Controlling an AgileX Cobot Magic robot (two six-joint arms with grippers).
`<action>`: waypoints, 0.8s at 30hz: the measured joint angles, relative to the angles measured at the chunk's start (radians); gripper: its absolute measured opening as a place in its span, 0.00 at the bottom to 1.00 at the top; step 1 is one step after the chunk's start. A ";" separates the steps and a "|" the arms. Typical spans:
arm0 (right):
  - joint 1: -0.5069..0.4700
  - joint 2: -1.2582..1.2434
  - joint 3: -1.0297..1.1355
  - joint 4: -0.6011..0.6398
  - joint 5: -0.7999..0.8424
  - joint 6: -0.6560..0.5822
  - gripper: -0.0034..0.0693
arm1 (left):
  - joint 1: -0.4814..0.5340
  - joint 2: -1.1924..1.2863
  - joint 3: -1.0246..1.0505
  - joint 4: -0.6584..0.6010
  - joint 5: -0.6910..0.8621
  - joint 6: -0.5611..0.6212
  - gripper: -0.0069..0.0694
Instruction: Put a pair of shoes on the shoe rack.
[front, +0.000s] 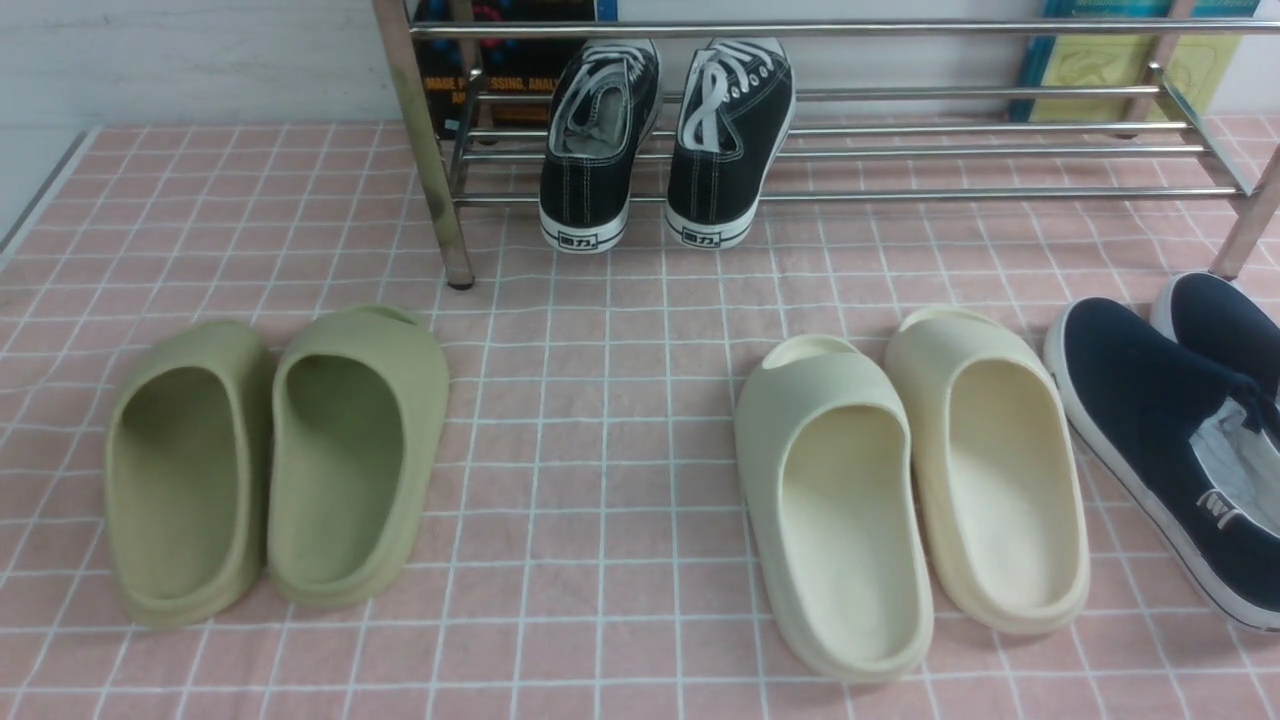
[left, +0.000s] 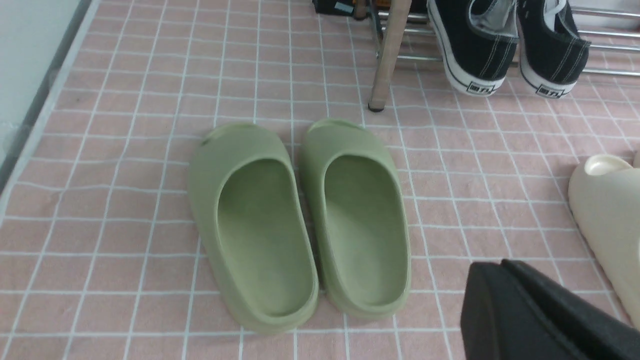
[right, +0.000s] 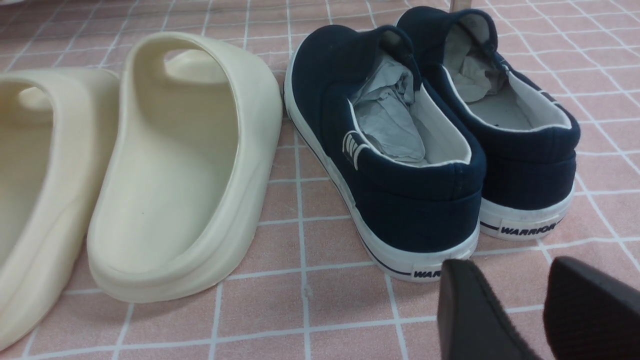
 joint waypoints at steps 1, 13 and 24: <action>0.000 0.000 0.000 0.000 0.000 0.000 0.38 | 0.000 -0.032 0.039 0.001 -0.005 -0.002 0.10; 0.000 0.000 0.000 0.001 0.000 0.000 0.38 | 0.000 -0.067 0.075 0.111 -0.178 -0.010 0.10; 0.000 0.000 0.000 0.001 0.000 0.000 0.38 | 0.162 -0.125 0.266 0.118 -0.578 0.007 0.10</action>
